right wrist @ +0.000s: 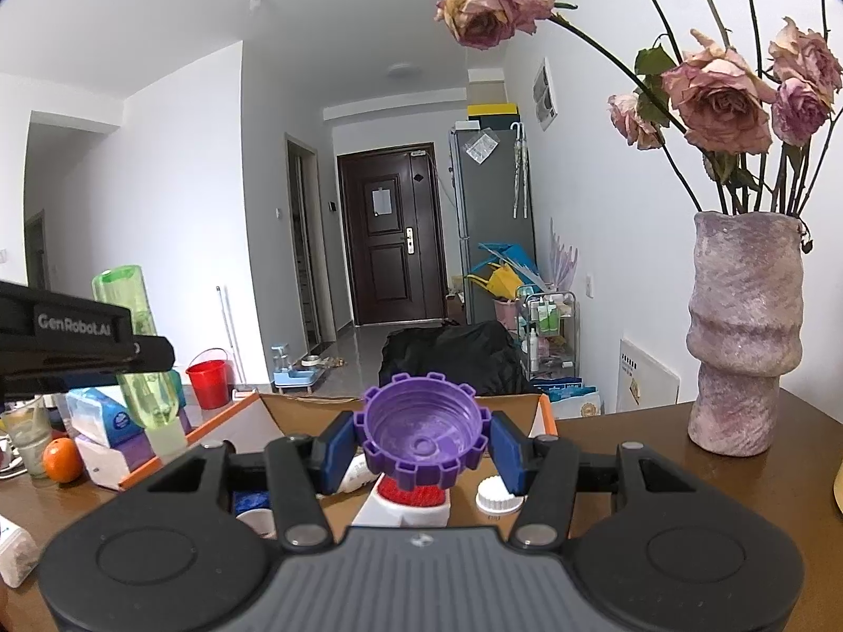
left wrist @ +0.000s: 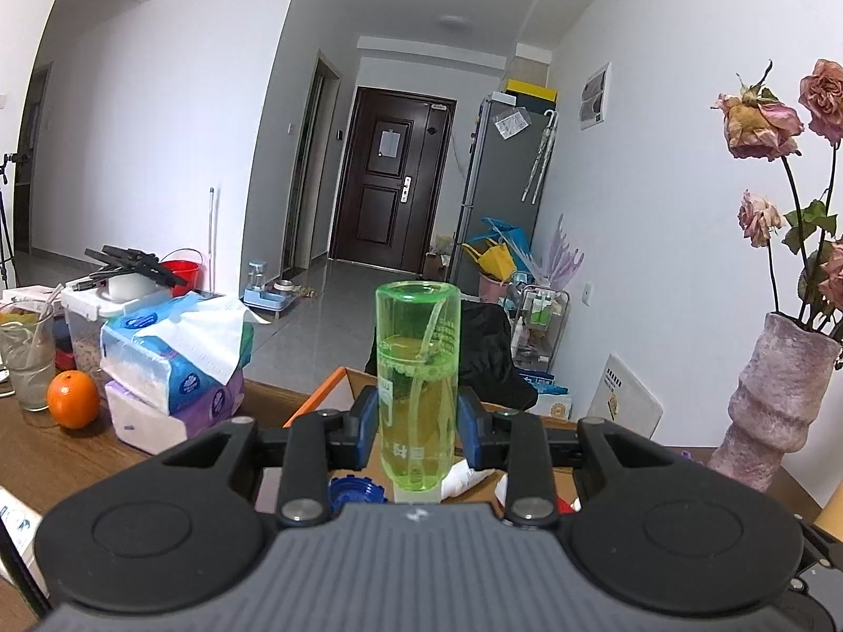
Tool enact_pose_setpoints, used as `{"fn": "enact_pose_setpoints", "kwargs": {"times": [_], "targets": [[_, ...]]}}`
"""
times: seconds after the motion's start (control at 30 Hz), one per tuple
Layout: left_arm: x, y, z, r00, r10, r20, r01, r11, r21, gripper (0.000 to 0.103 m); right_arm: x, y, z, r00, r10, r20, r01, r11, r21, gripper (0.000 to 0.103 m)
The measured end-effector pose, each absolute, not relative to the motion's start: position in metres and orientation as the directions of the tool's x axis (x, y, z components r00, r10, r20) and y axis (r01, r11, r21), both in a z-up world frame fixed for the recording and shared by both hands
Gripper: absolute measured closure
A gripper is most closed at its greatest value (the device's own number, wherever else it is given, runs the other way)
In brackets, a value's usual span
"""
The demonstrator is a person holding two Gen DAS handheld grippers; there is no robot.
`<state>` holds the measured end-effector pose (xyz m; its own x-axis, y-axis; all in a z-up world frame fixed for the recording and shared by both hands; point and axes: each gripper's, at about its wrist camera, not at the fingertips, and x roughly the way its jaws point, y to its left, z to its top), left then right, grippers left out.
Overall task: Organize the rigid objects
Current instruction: 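Carry the green bottle in the left tool and purple cap in the right tool over the box, then open the left tool to drop the green bottle while the right tool drops the purple cap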
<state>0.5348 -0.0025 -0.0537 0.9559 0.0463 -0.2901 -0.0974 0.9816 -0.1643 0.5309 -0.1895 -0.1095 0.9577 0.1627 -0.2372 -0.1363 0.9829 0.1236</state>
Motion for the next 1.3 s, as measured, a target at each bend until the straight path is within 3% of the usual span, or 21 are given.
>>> {"fn": "enact_pose_setpoints", "kwargs": {"times": [0.47,1.3], "targets": [[0.570,-0.001,-0.058,0.959,0.073,-0.275,-0.111,0.986,-0.127,0.071,0.567,-0.192,-0.112,0.950,0.149,-0.274,-0.130,0.988,0.088,0.050],[0.632,0.007,-0.098,0.926,0.101,-0.363,-0.139,0.987,-0.078,0.071,0.633,-0.195,-0.134,0.909,0.152,-0.387,-0.130,0.988,0.082,0.050]]}}
